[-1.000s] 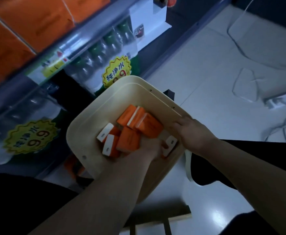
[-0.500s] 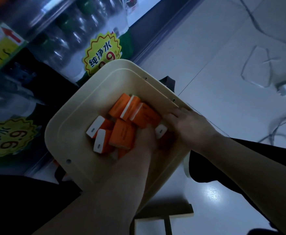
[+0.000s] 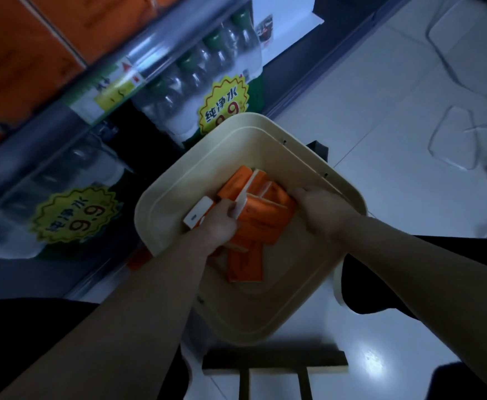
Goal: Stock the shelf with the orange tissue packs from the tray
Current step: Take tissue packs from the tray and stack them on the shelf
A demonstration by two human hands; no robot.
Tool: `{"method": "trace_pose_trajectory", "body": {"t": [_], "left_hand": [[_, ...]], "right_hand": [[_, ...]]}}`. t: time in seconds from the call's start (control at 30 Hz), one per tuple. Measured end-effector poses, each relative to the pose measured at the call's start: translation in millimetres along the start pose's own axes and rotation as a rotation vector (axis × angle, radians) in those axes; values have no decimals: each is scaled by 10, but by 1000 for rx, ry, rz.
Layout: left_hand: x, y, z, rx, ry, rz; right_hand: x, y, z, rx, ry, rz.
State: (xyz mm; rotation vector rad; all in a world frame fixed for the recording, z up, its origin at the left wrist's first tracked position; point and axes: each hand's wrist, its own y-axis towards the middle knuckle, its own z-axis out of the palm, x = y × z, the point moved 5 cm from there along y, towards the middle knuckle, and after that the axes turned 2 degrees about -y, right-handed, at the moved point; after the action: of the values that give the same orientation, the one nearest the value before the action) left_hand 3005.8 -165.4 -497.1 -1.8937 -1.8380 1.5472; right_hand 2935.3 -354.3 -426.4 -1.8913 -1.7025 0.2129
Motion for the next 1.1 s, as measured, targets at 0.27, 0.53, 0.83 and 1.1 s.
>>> {"method": "trace_pose_trajectory", "body": {"t": [0.27,0.53,0.83,1.1], "left_hand": [[150,-323,-209,-40,-20,119],[-18,-523,-430,-104,-118,258],[-15,-475,-413,-37,80,171],[50,-376,-287,14,144,23]], "right_hand": [[495,93,243,-24,113,-41],[893,193,125,34,93,-150],[582,161,118,-5,256,-57],[420,99,226,-16,5,1]]}}
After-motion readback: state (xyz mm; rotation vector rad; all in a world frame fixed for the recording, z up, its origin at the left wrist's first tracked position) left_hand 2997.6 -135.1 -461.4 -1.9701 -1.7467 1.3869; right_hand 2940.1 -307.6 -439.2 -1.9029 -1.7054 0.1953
